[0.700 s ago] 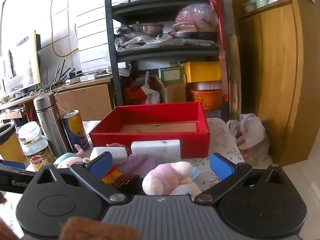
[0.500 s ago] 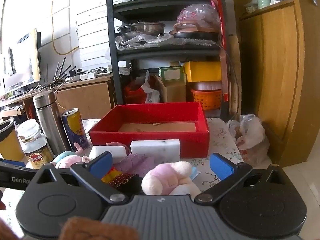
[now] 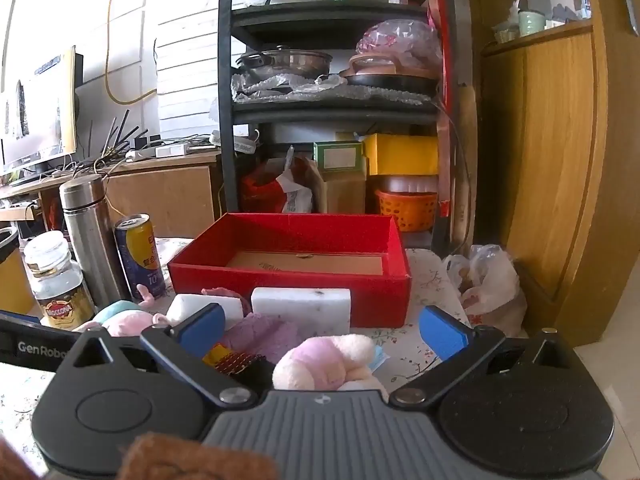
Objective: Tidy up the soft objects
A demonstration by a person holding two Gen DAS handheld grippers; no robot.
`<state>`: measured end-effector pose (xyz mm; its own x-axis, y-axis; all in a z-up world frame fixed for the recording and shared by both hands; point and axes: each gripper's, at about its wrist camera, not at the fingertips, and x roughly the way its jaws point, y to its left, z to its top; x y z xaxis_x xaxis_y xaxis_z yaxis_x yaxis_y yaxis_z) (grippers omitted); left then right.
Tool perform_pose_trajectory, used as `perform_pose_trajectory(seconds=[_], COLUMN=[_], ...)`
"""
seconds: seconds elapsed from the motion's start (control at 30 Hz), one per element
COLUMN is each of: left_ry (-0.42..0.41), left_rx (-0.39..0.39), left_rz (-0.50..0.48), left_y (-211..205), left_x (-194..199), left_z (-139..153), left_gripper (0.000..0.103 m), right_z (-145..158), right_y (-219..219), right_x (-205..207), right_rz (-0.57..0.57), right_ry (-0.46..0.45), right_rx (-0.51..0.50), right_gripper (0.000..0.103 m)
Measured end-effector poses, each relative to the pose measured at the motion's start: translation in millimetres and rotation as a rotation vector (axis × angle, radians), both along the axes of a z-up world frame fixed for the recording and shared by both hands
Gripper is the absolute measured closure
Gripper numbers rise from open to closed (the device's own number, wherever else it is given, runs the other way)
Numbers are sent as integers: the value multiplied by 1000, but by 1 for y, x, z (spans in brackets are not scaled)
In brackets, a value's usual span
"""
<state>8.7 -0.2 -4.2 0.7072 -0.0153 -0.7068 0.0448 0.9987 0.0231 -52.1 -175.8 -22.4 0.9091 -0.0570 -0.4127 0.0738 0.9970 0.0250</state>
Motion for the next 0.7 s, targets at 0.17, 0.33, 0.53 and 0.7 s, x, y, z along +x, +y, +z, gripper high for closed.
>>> perform_pose_trajectory(seconds=[0.17, 0.33, 0.53, 0.7], left_ry=[-4, -5, 1, 3], left_rx=[2, 7, 2, 1], left_rz=[6, 12, 25, 29], left_y=[-1, -1, 1, 1], left_x=[0, 1, 2, 2], left_z=[0, 0, -1, -2], left_gripper=[6, 6, 6, 6], right_z=[1, 3, 2, 1], right_y=[-1, -2, -2, 0], right_x=[1, 1, 0, 0], right_rz=[-4, -8, -6, -6], right_ry=[-1, -7, -11, -9], right_rx=[3, 7, 6, 3], right_gripper=[24, 24, 24, 24])
